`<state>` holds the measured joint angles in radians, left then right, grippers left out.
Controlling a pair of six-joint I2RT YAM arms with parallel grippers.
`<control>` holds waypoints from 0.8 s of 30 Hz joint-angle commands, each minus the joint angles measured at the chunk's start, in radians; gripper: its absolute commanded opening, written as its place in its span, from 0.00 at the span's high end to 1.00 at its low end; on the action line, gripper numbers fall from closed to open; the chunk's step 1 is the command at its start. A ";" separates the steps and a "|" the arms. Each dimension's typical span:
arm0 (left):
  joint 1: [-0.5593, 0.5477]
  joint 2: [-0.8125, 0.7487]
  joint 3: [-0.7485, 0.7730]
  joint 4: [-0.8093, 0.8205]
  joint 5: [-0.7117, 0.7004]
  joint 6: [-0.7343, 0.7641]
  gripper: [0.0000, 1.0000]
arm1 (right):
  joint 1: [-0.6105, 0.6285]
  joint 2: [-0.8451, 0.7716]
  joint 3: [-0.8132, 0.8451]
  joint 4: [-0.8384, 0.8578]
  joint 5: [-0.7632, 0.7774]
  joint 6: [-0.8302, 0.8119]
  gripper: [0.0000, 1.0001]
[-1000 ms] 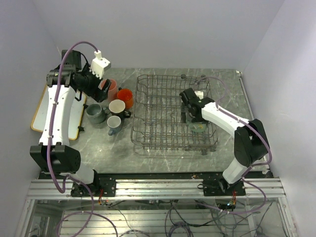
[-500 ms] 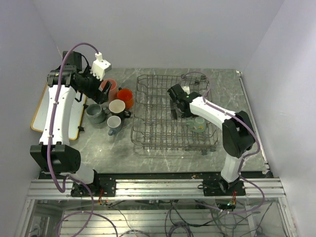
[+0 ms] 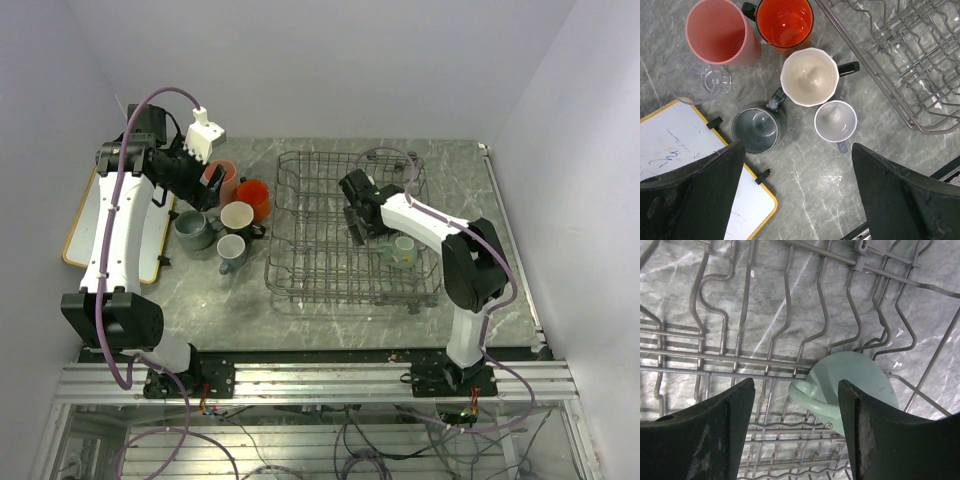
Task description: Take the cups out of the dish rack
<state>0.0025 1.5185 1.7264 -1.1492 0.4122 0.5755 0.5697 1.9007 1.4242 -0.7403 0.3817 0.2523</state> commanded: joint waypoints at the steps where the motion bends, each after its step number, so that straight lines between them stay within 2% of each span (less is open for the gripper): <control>1: -0.007 -0.014 0.004 0.003 -0.001 -0.005 0.02 | -0.007 0.039 0.018 0.001 -0.010 -0.027 0.35; 9: -0.007 -0.006 0.013 0.006 -0.005 -0.020 0.02 | -0.013 0.047 0.028 -0.034 0.019 -0.035 0.45; 16: -0.007 -0.002 0.011 0.012 -0.015 -0.037 0.02 | -0.014 0.058 0.054 -0.076 0.080 -0.042 0.66; 22: -0.007 -0.001 0.027 0.005 -0.021 -0.035 0.02 | -0.017 0.068 0.037 -0.097 0.117 -0.049 0.68; 24: -0.007 0.000 0.030 0.001 -0.021 -0.035 0.02 | -0.018 0.072 0.028 -0.099 0.118 -0.046 0.63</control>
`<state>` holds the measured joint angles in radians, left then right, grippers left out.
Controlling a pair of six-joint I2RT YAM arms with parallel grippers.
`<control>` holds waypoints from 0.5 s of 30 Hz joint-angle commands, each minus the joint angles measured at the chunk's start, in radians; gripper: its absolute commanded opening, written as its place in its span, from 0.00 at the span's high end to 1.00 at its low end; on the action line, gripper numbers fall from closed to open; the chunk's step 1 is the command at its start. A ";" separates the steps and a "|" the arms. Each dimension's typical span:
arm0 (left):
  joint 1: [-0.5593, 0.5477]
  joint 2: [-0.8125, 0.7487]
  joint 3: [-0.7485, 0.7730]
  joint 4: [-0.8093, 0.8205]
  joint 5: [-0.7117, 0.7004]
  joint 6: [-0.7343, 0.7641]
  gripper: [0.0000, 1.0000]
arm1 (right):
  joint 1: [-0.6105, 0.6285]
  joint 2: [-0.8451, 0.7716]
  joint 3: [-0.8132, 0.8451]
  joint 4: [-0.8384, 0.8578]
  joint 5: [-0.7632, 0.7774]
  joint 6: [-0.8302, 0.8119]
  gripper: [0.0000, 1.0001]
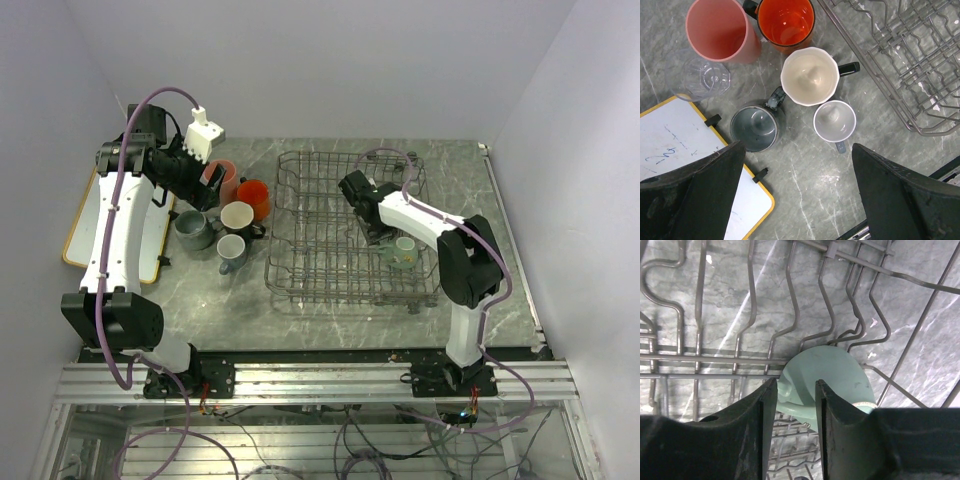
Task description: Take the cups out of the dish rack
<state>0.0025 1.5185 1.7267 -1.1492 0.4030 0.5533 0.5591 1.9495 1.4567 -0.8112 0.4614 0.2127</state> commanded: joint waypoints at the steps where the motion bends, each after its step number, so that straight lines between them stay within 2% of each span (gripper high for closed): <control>1: -0.007 0.000 0.031 0.000 -0.013 -0.013 0.02 | -0.007 0.024 -0.009 -0.027 0.034 -0.004 0.58; 3: -0.008 -0.002 0.033 -0.002 -0.013 -0.010 0.01 | -0.007 0.018 -0.026 -0.015 0.011 -0.008 0.50; 6: -0.007 -0.009 0.030 -0.001 -0.018 -0.005 0.01 | -0.008 -0.001 -0.057 0.013 -0.017 -0.020 0.48; 15: -0.007 -0.007 0.022 0.007 -0.019 -0.013 0.01 | 0.000 -0.039 -0.081 0.016 -0.040 -0.059 0.53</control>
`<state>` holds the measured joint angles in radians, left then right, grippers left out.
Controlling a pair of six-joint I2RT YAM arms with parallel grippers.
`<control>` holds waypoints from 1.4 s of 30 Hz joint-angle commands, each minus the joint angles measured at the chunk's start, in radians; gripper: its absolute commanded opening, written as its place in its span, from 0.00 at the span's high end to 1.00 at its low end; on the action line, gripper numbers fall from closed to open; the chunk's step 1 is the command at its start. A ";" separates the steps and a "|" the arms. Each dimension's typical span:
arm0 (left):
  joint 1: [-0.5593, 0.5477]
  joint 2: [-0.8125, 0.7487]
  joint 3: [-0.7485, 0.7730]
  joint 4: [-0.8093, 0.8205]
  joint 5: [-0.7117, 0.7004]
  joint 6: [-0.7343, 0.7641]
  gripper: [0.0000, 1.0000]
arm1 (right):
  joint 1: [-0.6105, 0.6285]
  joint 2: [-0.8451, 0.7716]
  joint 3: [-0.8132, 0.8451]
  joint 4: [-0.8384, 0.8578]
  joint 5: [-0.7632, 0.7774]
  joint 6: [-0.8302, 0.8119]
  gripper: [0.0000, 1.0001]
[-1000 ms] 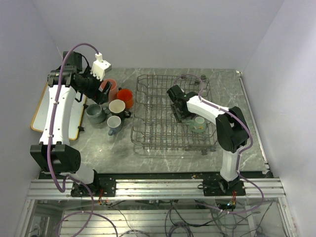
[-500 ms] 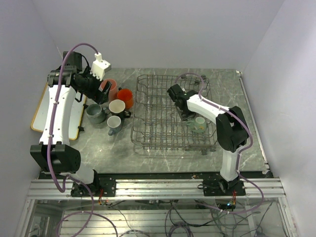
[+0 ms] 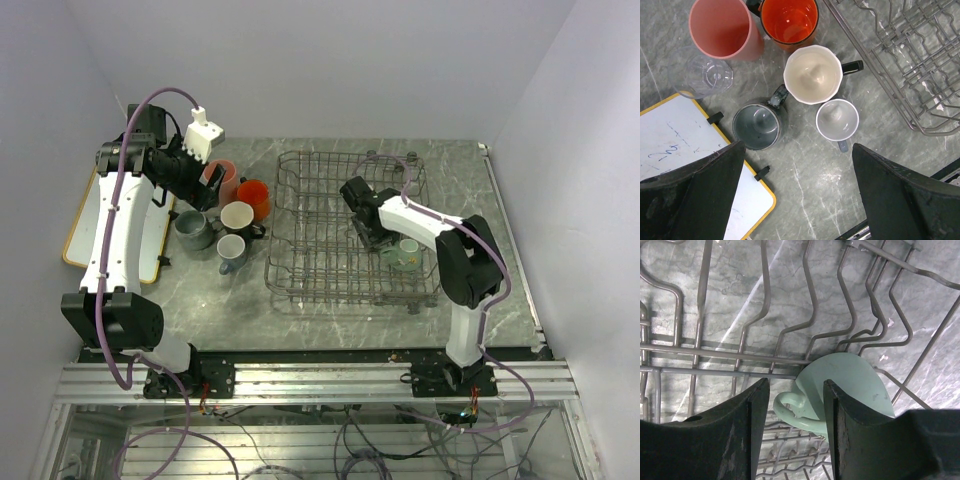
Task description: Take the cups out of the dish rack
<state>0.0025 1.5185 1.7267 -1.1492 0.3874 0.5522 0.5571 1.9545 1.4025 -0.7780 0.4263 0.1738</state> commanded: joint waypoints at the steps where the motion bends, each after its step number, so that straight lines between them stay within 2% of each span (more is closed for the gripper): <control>1: -0.007 -0.008 0.021 0.009 -0.003 -0.014 0.01 | 0.006 -0.052 -0.030 -0.022 0.000 -0.013 0.53; 4: -0.008 -0.010 0.011 0.014 -0.003 -0.014 0.01 | 0.048 -0.076 -0.033 -0.051 0.058 0.042 0.53; 8: -0.007 -0.008 0.003 0.017 -0.004 -0.015 0.02 | 0.076 -0.101 -0.005 -0.123 0.103 0.212 0.49; 13: -0.007 -0.020 -0.004 0.018 -0.006 -0.004 0.02 | 0.075 -0.223 -0.033 -0.155 0.102 0.542 0.38; 18: -0.007 -0.023 -0.021 0.021 -0.005 0.009 0.02 | 0.045 -0.327 -0.080 -0.164 0.007 0.876 0.42; 25: -0.007 -0.018 -0.004 0.014 0.010 0.008 0.02 | 0.039 -0.299 -0.086 -0.121 0.000 1.072 0.53; 32: -0.007 -0.021 -0.007 0.001 0.012 0.021 0.02 | 0.033 -0.217 -0.110 -0.158 0.045 1.212 0.54; 36: -0.008 -0.025 -0.013 0.003 0.010 0.027 0.02 | 0.018 -0.227 -0.168 -0.112 0.077 1.218 0.54; 42: -0.007 -0.028 -0.028 0.007 0.006 0.033 0.02 | -0.015 -0.183 -0.163 -0.105 0.111 1.200 0.51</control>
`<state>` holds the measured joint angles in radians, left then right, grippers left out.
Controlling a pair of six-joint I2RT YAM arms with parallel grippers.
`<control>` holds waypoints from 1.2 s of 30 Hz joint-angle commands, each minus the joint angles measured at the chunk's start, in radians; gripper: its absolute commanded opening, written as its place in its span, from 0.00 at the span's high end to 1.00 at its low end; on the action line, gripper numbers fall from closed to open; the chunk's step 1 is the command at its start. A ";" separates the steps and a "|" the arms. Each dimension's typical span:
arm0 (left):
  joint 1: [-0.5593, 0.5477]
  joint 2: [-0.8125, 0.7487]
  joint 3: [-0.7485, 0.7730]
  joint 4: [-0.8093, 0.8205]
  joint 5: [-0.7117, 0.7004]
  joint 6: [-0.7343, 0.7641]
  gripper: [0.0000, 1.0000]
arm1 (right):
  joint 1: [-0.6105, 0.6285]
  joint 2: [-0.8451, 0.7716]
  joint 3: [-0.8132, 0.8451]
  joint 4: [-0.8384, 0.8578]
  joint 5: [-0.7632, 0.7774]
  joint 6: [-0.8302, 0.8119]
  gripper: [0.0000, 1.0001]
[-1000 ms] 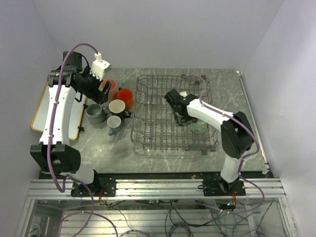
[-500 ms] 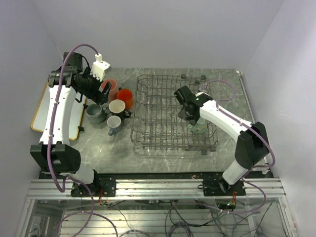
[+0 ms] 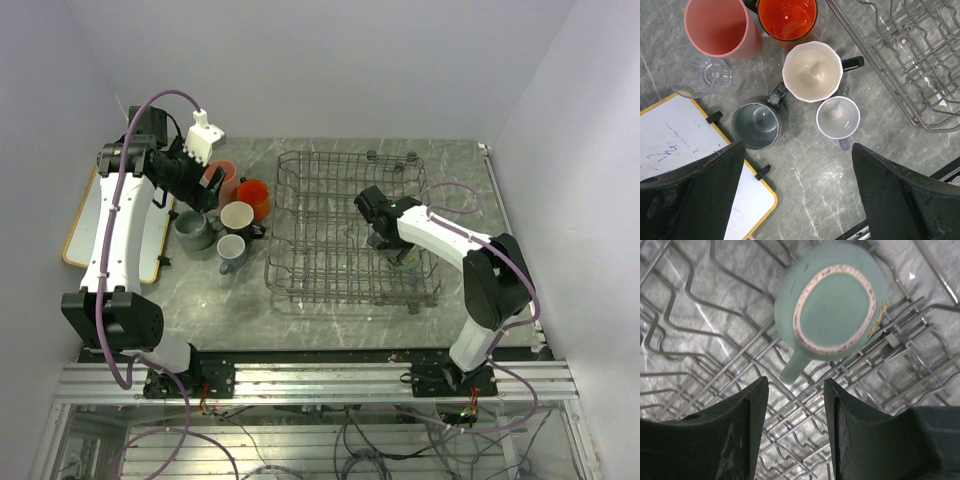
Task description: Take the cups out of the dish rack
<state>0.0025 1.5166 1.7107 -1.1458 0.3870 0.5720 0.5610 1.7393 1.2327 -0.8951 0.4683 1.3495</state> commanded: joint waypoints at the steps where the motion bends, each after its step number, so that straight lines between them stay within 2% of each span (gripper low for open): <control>1: -0.007 -0.027 -0.012 0.004 0.007 0.012 0.02 | -0.020 0.040 0.007 0.017 0.077 0.025 0.51; 6: -0.007 -0.023 -0.008 -0.001 0.010 0.017 0.02 | -0.019 0.070 0.016 0.045 0.109 0.029 0.52; 9: -0.007 -0.024 -0.006 -0.007 0.009 0.022 0.02 | -0.017 0.099 0.047 0.018 0.132 0.042 0.56; 19: -0.007 -0.039 0.001 -0.026 -0.002 0.045 0.02 | 0.014 0.105 0.041 0.001 0.149 0.065 1.00; 24: -0.007 -0.043 -0.008 -0.041 0.027 0.068 0.02 | 0.065 0.060 0.065 -0.011 0.166 0.029 1.00; 29: -0.007 -0.086 -0.061 -0.033 0.093 0.127 0.01 | 0.127 -0.072 0.051 0.035 0.141 -0.056 1.00; 33: -0.007 -0.144 -0.147 -0.004 0.177 0.208 0.00 | 0.141 -0.200 0.017 0.164 0.012 -0.198 1.00; 36: -0.066 -0.194 -0.266 0.078 0.201 0.241 0.01 | 0.142 -0.237 0.022 0.245 -0.160 -0.299 1.00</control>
<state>-0.0071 1.3884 1.5524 -1.1496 0.4919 0.7319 0.7025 1.5597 1.2602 -0.7841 0.4683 1.2034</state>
